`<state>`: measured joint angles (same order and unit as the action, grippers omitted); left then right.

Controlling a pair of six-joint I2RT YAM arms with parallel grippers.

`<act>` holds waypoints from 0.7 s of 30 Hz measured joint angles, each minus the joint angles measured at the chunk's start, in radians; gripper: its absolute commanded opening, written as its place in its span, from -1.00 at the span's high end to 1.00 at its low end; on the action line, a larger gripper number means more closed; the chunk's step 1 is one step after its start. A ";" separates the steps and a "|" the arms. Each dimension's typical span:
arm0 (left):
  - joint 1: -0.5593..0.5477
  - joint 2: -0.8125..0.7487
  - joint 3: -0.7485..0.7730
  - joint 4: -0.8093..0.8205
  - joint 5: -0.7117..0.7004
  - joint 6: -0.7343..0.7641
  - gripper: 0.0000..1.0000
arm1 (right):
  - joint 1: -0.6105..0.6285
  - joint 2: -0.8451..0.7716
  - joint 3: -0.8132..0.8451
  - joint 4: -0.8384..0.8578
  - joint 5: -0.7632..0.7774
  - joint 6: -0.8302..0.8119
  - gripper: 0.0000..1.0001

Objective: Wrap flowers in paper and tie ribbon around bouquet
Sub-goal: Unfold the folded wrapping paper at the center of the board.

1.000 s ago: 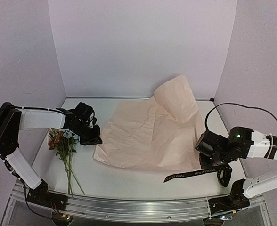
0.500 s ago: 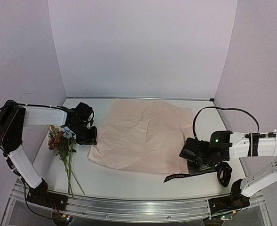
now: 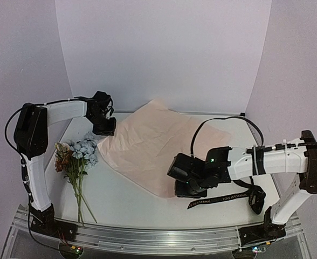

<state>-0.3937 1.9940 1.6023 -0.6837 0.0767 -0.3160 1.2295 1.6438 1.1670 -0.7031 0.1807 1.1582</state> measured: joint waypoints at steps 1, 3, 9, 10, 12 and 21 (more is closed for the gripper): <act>0.011 0.024 0.030 -0.008 0.003 0.034 1.00 | 0.012 0.010 0.021 0.021 -0.009 -0.003 -0.37; 0.033 0.064 0.070 -0.023 0.026 0.101 1.00 | 0.030 0.003 0.021 0.049 -0.018 -0.009 -0.55; 0.092 0.091 0.081 -0.044 0.087 0.274 0.93 | -0.099 -0.097 -0.072 0.005 -0.135 -0.123 -0.72; 0.096 0.091 0.081 -0.042 0.089 0.297 0.93 | -0.153 -0.102 -0.072 -0.002 -0.173 -0.145 -0.73; 0.098 0.097 0.090 -0.043 0.089 0.337 0.94 | -0.257 -0.105 -0.071 -0.012 -0.250 -0.195 -0.76; 0.098 0.185 0.205 -0.057 0.151 0.478 0.94 | -0.436 -0.041 0.070 -0.130 -0.403 -0.511 0.02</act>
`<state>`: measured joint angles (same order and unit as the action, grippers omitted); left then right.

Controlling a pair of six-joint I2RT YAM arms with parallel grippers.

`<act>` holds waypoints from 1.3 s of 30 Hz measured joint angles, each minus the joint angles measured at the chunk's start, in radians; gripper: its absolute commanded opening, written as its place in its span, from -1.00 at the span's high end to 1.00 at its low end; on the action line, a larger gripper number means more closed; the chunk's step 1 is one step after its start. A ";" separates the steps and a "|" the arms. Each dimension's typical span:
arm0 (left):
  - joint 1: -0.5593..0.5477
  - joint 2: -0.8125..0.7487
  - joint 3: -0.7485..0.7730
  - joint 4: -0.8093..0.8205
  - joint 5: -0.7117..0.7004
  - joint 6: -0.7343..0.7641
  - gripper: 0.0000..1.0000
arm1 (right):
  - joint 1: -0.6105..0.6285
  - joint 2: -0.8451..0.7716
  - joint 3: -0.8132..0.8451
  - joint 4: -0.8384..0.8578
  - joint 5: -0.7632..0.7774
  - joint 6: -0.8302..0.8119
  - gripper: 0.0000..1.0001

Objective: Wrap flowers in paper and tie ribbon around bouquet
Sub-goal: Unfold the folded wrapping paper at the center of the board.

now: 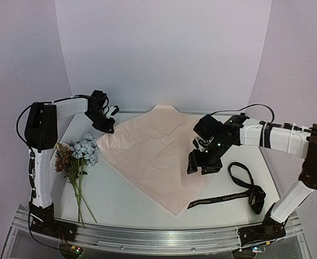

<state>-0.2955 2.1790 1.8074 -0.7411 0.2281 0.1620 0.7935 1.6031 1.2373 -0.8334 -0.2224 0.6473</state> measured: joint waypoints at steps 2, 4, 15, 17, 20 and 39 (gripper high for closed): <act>0.000 0.009 0.009 -0.001 0.021 0.020 0.95 | -0.014 0.055 0.066 -0.003 -0.004 -0.072 0.12; 0.000 0.015 0.020 -0.002 0.049 0.035 0.96 | -0.027 0.127 0.135 0.008 -0.003 -0.122 0.14; 0.000 0.014 0.024 -0.003 0.165 0.079 0.96 | -0.068 0.395 0.256 0.077 0.048 -0.188 0.54; 0.000 0.013 0.024 -0.008 0.172 0.083 0.97 | -0.069 0.415 0.255 0.084 0.054 -0.187 0.57; 0.000 0.013 0.024 -0.025 0.181 0.087 0.97 | -0.069 0.426 0.243 0.101 0.061 -0.182 0.60; 0.000 -0.006 -0.001 -0.043 0.170 0.092 0.90 | 0.080 0.371 0.032 0.256 0.221 0.016 0.65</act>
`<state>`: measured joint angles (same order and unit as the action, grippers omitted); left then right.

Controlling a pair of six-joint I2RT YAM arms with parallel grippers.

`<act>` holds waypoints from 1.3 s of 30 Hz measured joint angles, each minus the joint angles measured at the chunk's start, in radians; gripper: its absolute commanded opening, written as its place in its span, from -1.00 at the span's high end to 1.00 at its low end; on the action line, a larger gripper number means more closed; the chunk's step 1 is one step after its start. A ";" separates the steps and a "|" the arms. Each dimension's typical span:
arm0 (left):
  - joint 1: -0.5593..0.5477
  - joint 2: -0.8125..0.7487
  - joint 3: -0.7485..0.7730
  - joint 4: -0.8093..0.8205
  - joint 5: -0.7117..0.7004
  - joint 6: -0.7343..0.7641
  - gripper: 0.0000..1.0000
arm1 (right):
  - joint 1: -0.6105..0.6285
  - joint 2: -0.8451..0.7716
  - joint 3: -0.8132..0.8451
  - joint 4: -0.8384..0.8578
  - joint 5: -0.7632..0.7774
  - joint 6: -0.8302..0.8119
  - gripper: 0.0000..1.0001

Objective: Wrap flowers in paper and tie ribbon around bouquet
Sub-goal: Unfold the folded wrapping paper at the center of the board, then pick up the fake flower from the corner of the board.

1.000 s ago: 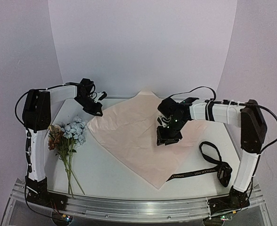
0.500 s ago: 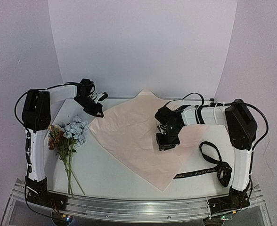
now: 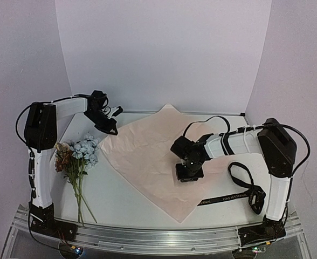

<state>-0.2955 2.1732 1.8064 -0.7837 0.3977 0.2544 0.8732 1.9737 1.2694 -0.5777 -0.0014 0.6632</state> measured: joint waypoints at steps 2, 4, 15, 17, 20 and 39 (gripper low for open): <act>0.000 -0.005 -0.018 0.002 -0.013 -0.008 0.88 | 0.037 -0.011 -0.019 0.006 0.029 0.032 0.65; 0.000 -0.007 -0.041 0.007 -0.029 -0.021 0.82 | 0.067 -0.017 -0.030 0.010 0.053 0.066 0.64; 0.000 -0.062 -0.155 0.093 -0.231 -0.155 -0.66 | 0.080 -0.022 -0.005 -0.076 0.015 0.114 0.37; 0.000 -0.098 -0.166 0.122 -0.316 -0.213 -0.85 | 0.075 -0.022 0.015 -0.104 -0.010 0.113 0.30; 0.000 -0.195 -0.216 0.166 -0.446 -0.336 -0.99 | 0.069 -0.033 0.055 -0.145 -0.051 0.101 0.21; -0.019 -0.966 -1.019 -0.013 -0.686 -1.212 -0.99 | 0.022 -0.228 0.027 -0.232 -0.143 -0.044 -0.66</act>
<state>-0.3148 1.2068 0.7871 -0.7972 -0.2884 -0.9581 0.8948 1.7454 1.2965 -0.8099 -0.1448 0.6195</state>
